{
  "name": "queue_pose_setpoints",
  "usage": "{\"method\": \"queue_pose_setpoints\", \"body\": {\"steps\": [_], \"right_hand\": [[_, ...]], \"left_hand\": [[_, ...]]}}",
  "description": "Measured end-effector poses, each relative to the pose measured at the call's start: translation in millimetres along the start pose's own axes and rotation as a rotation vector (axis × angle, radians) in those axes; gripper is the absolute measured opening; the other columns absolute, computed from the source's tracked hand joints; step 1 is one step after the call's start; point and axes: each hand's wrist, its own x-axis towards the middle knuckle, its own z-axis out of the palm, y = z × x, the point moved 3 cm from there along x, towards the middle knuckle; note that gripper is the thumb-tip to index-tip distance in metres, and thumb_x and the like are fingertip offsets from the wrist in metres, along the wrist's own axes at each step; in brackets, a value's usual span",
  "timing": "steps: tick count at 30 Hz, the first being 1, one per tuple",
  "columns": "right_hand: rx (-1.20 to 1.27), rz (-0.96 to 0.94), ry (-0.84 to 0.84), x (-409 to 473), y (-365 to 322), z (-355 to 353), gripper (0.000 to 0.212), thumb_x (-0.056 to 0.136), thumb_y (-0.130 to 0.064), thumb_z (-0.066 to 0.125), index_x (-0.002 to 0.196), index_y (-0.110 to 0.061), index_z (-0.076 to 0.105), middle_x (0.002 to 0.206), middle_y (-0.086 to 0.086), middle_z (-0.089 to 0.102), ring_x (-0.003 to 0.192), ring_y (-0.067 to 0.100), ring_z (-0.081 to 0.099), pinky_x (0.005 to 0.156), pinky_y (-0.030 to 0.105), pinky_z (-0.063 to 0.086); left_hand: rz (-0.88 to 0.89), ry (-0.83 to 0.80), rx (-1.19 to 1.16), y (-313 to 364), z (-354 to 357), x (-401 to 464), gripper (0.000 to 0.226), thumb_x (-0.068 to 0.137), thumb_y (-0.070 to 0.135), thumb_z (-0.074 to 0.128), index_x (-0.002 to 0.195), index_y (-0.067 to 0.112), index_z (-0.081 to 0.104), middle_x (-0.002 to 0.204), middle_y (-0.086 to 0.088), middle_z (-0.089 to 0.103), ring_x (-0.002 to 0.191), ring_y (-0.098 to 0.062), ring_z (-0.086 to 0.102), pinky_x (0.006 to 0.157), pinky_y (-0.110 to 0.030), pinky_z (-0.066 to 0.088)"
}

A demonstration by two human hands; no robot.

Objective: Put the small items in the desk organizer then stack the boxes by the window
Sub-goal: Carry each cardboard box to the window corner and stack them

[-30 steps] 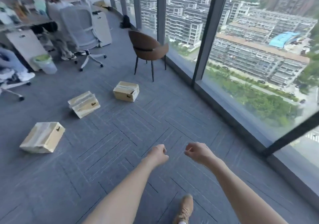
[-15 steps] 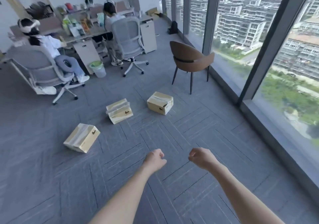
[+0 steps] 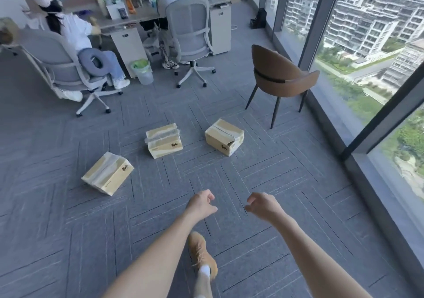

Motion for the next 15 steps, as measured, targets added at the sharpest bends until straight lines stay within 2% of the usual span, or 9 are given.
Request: {"method": "queue_pose_setpoints", "body": {"steps": [2,6,11,15], "right_hand": [[-0.003,-0.009,-0.007,45.5,-21.5,-7.3,0.029,0.081,-0.035,0.069,0.109,-0.027,0.069,0.111,0.0,0.071,0.099,0.016,0.066,0.09,0.03,0.054],[-0.034,-0.009,-0.046,138.3,-66.7,-30.4,0.029,0.084,-0.029,0.072,0.111,-0.021,0.069,0.109,0.001,0.071,0.092,0.016,0.064,0.085,0.026,0.051],[-0.035,0.049,-0.054,248.4,-116.8,-76.2,0.027,0.082,-0.026,0.071,0.108,-0.019,0.069,0.109,0.002,0.071,0.101,0.018,0.065,0.089,0.03,0.054],[0.009,0.083,-0.021,322.3,-143.5,-120.9,0.027,0.085,-0.026,0.069,0.111,-0.02,0.069,0.11,-0.001,0.069,0.105,0.018,0.064,0.091,0.029,0.052]], "left_hand": [[-0.008,-0.009,-0.007,1.0,-19.7,44.3,0.036,0.086,0.023,0.072,0.12,0.016,0.06,0.123,-0.004,0.063,0.107,-0.019,0.061,0.083,-0.026,0.047],[-0.045,-0.046,-0.021,4.8,-64.4,142.7,0.034,0.087,0.024,0.071,0.119,0.017,0.06,0.125,-0.002,0.062,0.099,-0.016,0.059,0.077,-0.025,0.046],[-0.044,-0.127,0.026,26.3,-128.3,260.3,0.035,0.088,0.026,0.071,0.12,0.017,0.06,0.125,-0.002,0.061,0.107,-0.018,0.06,0.083,-0.026,0.046],[-0.039,-0.135,0.08,56.5,-176.4,350.1,0.034,0.087,0.027,0.071,0.118,0.018,0.061,0.122,-0.001,0.062,0.1,-0.016,0.057,0.085,-0.027,0.047]]}}
